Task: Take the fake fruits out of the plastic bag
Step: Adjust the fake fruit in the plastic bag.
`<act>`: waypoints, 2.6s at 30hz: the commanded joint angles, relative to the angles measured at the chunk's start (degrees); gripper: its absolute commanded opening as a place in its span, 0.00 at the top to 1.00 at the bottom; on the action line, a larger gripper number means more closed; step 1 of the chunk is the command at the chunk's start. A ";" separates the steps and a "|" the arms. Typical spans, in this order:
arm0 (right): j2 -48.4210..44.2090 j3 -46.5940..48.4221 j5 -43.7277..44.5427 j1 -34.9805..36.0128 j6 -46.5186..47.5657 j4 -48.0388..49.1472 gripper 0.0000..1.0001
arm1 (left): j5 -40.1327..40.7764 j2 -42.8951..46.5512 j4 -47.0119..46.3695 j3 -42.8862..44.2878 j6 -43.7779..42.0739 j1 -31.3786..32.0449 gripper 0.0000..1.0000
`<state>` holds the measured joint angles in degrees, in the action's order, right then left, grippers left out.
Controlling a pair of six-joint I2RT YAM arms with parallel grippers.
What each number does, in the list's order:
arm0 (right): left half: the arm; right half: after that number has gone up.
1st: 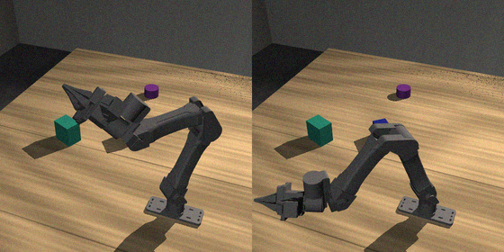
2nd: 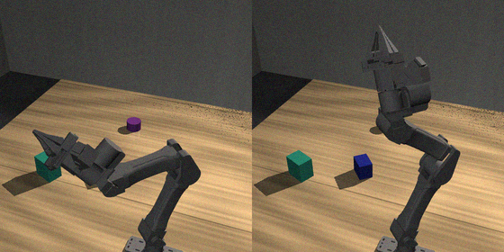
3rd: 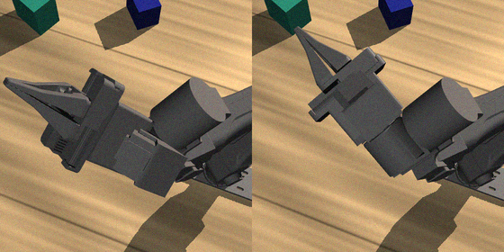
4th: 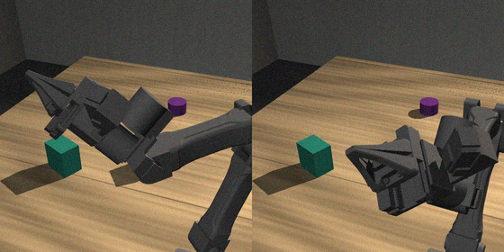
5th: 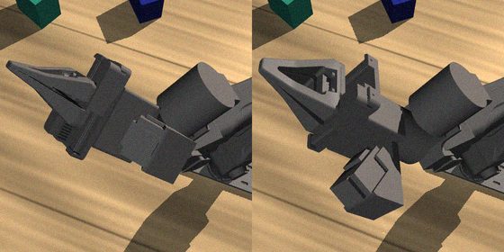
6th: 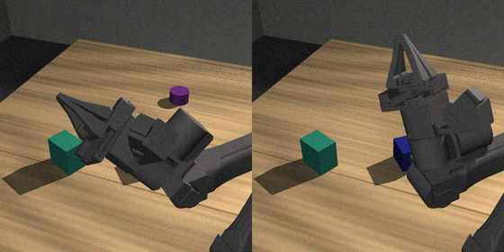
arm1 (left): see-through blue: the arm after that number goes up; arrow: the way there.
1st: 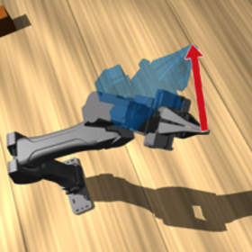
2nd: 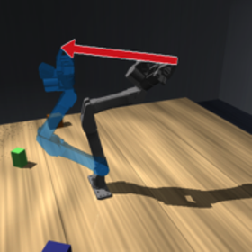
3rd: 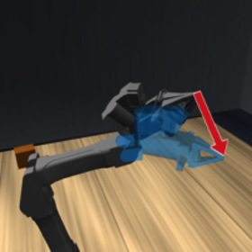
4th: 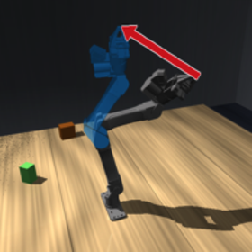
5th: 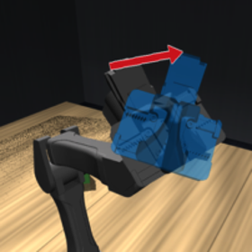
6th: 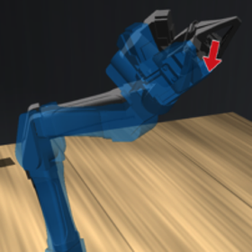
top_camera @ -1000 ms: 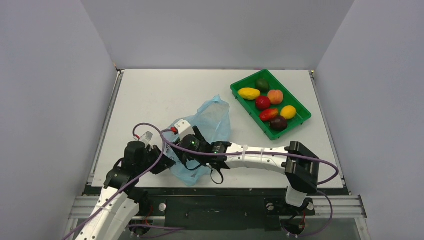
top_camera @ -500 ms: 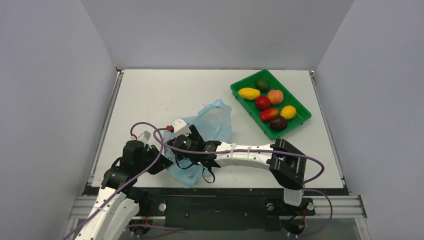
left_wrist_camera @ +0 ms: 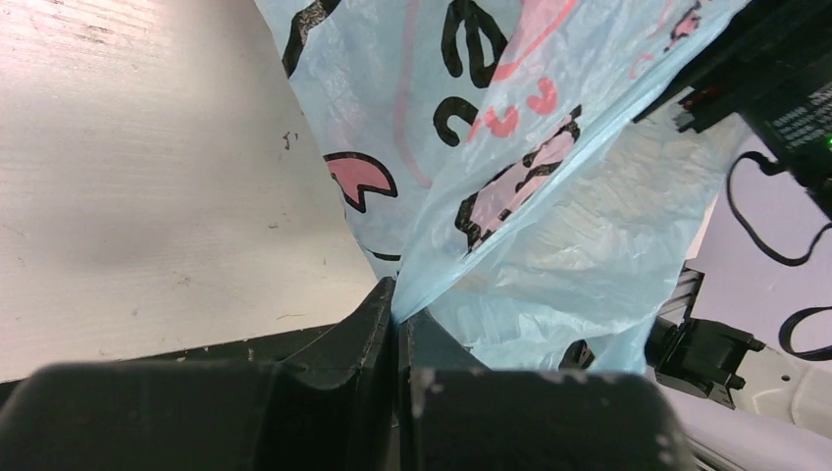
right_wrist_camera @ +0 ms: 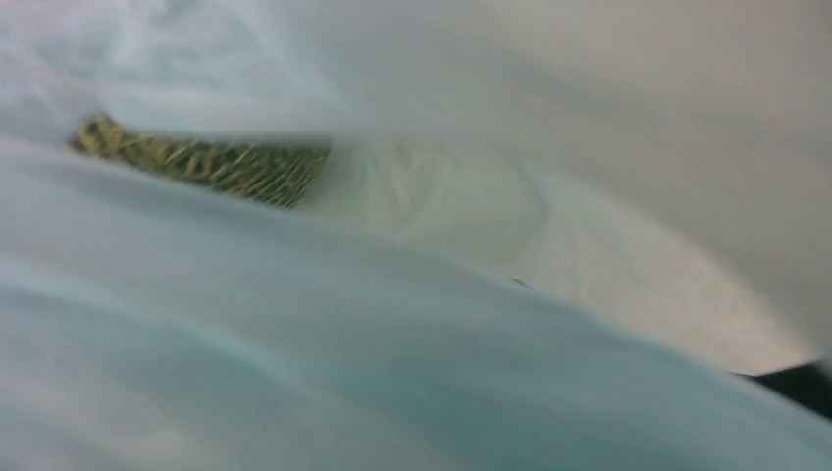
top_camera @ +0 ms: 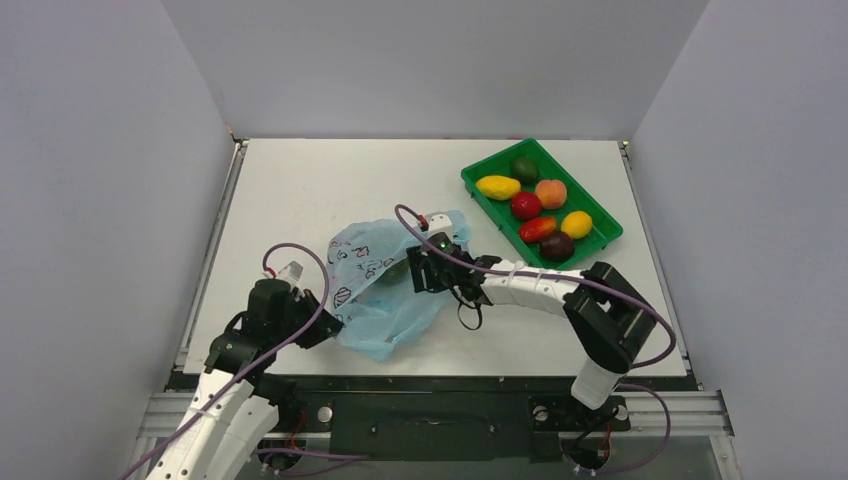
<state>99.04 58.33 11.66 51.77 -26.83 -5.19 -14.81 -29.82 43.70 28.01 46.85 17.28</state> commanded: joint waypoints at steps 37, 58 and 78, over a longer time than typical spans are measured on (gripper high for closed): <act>13.26 18.69 23.50 9.59 8.96 3.97 0.31 | -0.49 -1.84 -3.09 2.74 -0.29 0.21 1.00; -8.66 -1.07 -1.55 9.60 1.83 12.81 0.39 | -2.42 -2.72 -5.36 0.59 -0.45 0.47 1.00; -11.76 -9.09 -2.35 15.46 -8.94 17.42 0.43 | 2.94 -10.96 7.76 27.42 -18.29 0.52 0.28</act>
<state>92.62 49.91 7.35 67.44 -31.48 10.02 -14.68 -34.44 50.85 49.25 38.28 17.56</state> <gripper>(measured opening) 0.573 0.706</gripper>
